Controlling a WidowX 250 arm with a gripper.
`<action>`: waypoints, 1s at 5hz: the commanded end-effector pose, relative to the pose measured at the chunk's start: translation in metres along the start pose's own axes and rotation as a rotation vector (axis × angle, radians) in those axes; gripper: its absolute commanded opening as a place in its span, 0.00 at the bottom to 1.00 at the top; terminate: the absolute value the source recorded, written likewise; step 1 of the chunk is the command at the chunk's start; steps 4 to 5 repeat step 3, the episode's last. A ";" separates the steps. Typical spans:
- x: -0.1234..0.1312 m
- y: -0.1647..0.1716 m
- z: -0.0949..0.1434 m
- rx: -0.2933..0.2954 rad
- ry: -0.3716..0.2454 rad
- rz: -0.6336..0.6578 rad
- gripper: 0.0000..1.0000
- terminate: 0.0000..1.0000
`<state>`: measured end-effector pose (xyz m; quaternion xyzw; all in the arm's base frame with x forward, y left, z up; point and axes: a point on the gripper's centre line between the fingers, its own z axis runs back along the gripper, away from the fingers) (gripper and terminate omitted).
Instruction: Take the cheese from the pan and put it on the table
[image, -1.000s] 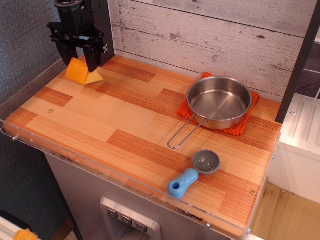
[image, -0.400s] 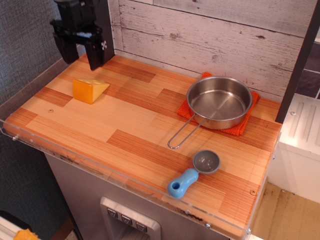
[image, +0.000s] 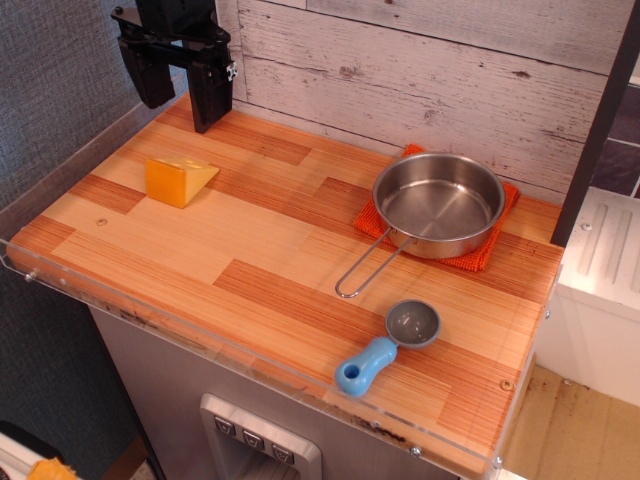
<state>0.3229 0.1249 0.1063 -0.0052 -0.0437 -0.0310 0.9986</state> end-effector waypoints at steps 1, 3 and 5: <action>-0.012 -0.012 0.018 -0.014 -0.031 0.038 1.00 0.00; -0.012 -0.012 0.018 -0.014 -0.031 0.038 1.00 1.00; -0.012 -0.012 0.018 -0.014 -0.031 0.038 1.00 1.00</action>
